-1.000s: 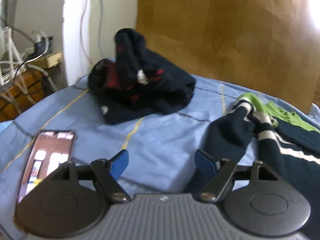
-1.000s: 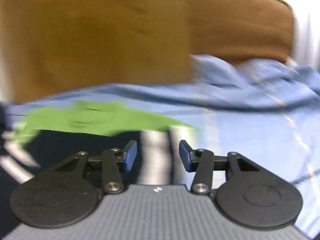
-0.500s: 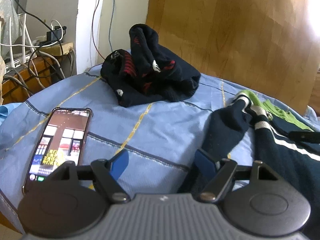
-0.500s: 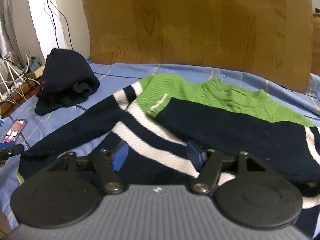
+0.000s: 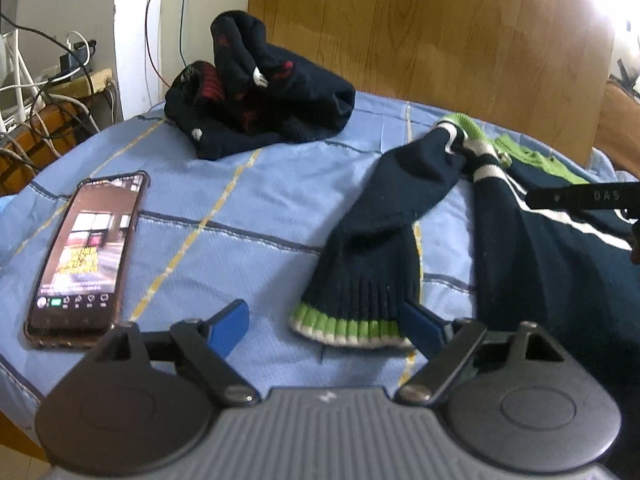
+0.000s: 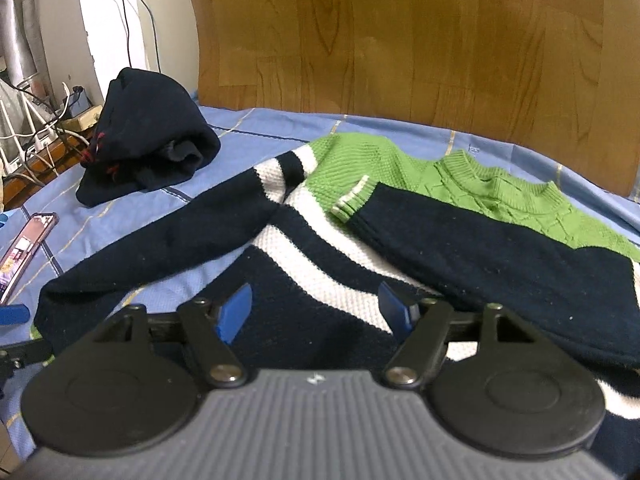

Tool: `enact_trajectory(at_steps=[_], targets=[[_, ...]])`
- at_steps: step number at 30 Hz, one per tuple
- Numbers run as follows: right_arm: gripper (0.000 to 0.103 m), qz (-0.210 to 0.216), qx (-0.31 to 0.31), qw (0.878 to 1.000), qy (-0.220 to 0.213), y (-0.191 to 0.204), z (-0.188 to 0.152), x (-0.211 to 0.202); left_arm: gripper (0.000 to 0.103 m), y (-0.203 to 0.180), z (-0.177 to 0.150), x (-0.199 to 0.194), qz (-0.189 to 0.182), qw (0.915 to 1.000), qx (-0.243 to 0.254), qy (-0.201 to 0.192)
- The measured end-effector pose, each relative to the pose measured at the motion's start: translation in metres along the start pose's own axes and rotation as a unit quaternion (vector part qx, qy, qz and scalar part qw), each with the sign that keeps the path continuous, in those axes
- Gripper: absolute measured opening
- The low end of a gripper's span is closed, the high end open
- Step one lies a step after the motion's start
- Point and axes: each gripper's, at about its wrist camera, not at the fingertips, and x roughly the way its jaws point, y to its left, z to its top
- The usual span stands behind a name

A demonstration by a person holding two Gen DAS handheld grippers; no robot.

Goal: Fold small clothes
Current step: 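Move the left gripper to the green-striped sleeve cuff and grasp it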

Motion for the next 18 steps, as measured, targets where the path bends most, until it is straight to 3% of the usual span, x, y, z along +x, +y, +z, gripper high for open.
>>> enact_trajectory(at_steps=[10, 18], targets=[[0.075, 0.009, -0.009, 1.0, -0.003, -0.002, -0.002, 0.003, 0.079, -0.008, 0.007, 0.004, 0.021, 0.9997, -0.003, 0.01], [0.075, 0.007, -0.009, 1.0, -0.005, -0.003, -0.001, 0.009, 0.058, -0.013, 0.011, 0.006, 0.024, 0.9997, 0.003, 0.007]])
